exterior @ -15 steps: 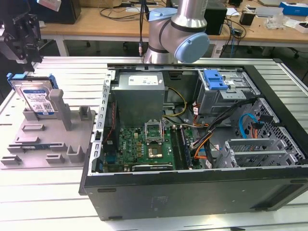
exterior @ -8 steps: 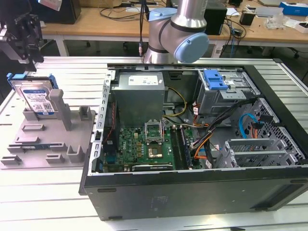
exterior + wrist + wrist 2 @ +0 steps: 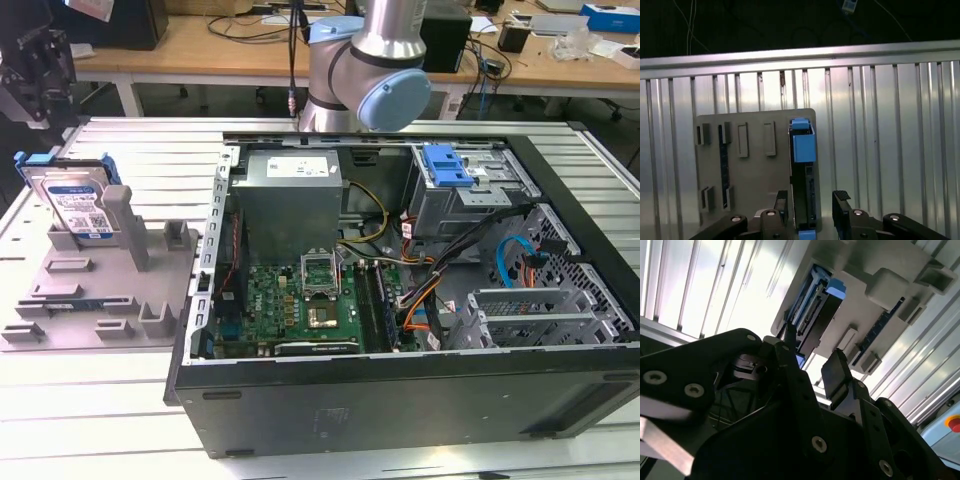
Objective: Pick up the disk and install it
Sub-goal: 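Pick up the disk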
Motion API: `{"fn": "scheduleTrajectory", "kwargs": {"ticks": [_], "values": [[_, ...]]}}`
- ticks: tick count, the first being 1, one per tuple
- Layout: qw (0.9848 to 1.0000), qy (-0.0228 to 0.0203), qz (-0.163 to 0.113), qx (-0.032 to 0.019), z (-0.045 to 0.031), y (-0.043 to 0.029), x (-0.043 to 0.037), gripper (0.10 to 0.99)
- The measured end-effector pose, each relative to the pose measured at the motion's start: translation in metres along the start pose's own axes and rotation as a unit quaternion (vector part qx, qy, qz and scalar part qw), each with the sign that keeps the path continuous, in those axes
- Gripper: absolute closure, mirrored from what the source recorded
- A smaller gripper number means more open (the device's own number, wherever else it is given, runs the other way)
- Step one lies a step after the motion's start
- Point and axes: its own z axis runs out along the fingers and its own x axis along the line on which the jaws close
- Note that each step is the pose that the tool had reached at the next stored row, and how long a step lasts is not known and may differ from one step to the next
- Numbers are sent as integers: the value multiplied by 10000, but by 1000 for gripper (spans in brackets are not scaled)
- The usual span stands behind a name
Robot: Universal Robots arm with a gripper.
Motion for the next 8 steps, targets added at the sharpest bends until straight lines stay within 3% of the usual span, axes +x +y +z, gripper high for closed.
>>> {"fn": "scheduleTrajectory", "kwargs": {"ticks": [8], "values": [[9998, 2, -194, 4, 59, 148, 7, 604]]}}
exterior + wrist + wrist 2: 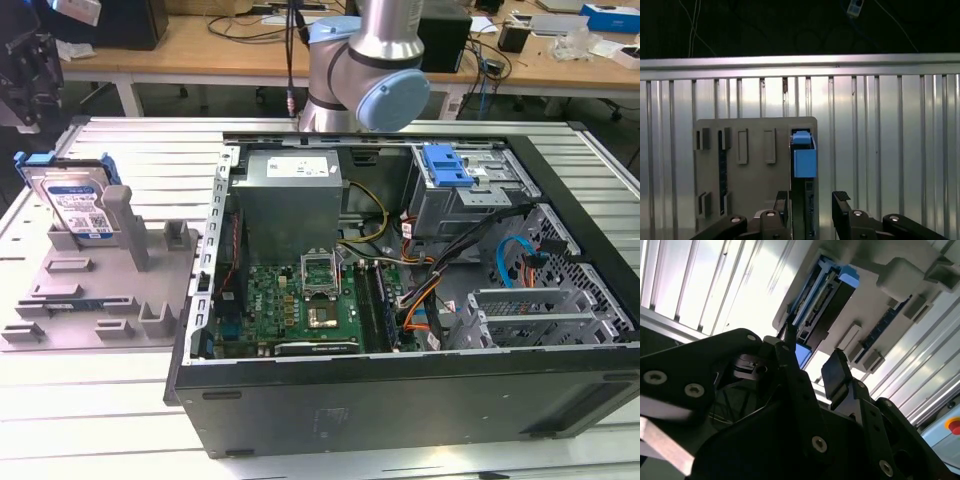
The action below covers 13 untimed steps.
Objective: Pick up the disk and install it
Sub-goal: 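Pick up the disk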
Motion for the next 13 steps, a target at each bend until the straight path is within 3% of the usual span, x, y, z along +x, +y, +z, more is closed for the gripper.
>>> {"fn": "scheduleTrajectory", "kwargs": {"ticks": [8, 13], "values": [[9998, 1, -201, 4, 64, 153, 1, 604], [9994, 2, -341, 18, 121, 165, 1, 604]]}}
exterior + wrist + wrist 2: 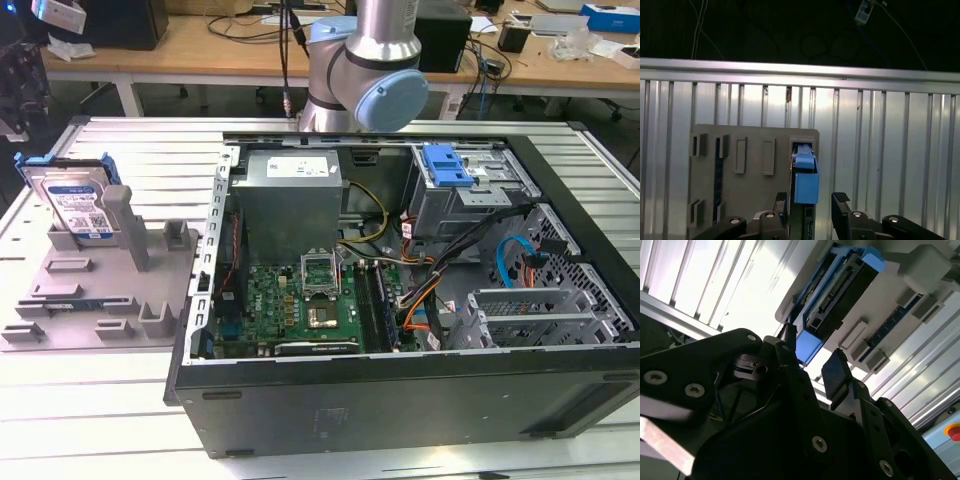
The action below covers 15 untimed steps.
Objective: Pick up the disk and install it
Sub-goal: 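Pick up the disk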
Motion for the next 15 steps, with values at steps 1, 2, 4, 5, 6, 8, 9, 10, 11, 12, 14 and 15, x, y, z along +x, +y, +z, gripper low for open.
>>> {"fn": "scheduleTrajectory", "kwargs": {"ticks": [1, 2, 4, 5, 6, 8, 9, 10, 11, 12, 14, 15], "values": [[10000, 0, -14, 2, 9, 0, 0, 604], [10000, 1, -27, 6, 20, 1, 1, 604], [10000, 1, -51, 12, 43, 6, 2, 604], [10000, 1, -56, 14, 51, 9, 3, 604], [10000, 2, -59, 16, 59, 13, 5, 604], [10000, 2, -61, 21, 75, 22, 12, 604], [10000, 2, -60, 22, 82, 31, 28, 604], [10000, 2, -60, 22, 85, 35, 37, 604], [10000, 2, -60, 22, 88, 38, 44, 604], [10000, 2, -60, 24, 95, 39, 46, 604], [10000, 2, -59, 27, 108, 40, 47, 604], [10000, 2, -59, 29, 113, 40, 47, 604]]}}
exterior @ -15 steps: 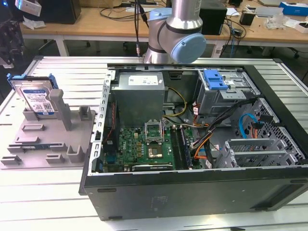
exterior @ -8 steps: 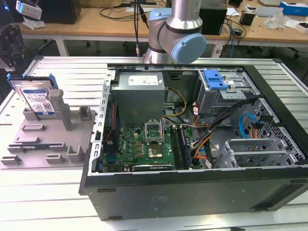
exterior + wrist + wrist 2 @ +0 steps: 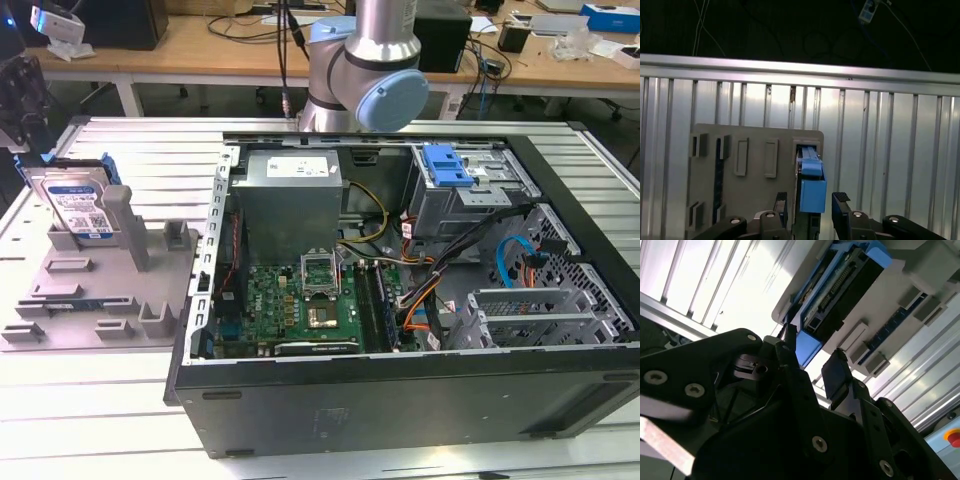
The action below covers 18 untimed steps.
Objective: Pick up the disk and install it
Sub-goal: 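Pick up the disk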
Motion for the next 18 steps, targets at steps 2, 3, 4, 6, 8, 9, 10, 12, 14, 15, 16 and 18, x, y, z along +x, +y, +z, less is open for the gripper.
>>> {"fn": "scheduleTrajectory", "kwargs": {"ticks": [2, 3, 4, 6, 8, 9, 10, 12, 14, 15, 16, 18], "values": [[10000, 0, -1, 2, 16, 0, 0, 604], [10000, 1, -1, 2, 21, 0, 0, 604], [10000, 0, -1, 3, 26, 0, 0, 604], [10000, 0, 0, 4, 36, 0, 0, 604], [10000, 0, 0, 4, 47, 0, 0, 604], [10000, 0, 0, 5, 53, 0, 0, 604], [10000, 0, 0, 4, 58, 0, -1, 604], [10000, 0, 1, 4, 67, 0, -8, 604], [10000, 0, 0, 5, 74, -1, -14, 604], [10000, 0, -1, 5, 78, -2, -15, 604], [10000, 0, -1, 4, 81, -2, -15, 604], [10000, 0, 0, 5, 93, 1, -16, 604]]}}
